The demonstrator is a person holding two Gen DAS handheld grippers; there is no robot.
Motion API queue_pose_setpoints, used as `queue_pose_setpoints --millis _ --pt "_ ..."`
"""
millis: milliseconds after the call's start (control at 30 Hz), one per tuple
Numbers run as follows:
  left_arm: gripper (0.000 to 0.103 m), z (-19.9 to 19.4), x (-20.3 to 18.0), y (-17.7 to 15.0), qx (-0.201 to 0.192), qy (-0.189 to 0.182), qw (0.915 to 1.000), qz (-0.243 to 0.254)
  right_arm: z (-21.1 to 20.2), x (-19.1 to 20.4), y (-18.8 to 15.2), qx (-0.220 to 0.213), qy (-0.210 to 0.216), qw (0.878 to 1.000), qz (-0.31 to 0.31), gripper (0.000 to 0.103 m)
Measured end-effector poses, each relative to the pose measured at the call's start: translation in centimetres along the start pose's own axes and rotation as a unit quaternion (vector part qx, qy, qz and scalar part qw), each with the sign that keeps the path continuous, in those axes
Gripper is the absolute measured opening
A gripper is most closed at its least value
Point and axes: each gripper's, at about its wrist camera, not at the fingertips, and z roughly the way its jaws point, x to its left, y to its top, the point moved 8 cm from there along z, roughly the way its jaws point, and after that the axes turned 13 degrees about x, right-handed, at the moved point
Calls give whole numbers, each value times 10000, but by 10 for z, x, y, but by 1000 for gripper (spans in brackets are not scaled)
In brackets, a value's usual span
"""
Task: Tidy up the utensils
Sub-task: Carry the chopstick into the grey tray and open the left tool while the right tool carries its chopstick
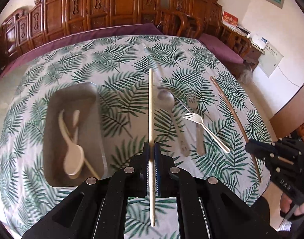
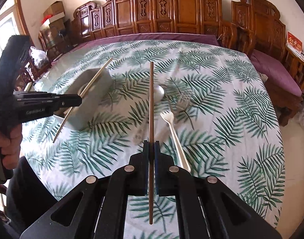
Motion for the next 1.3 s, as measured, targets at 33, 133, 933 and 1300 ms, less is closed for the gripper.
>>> queue_pose_setpoints --millis 33,133,933,1300 --pt "4 -2 5 0 -10 21 10000 15 -1 5 3 -6 3 10000 -34 6" --pt "4 -7 21 0 -33 42 10000 12 -1 17 14 -14 33 9999 -117 6" --pt "4 27 135 9 411 -14 9989 -241 52 91 68 398 400 9971 -514 6" --pt "5 53 162 13 628 -12 9975 -337 62 114 89 434 443 9958 -673 6"
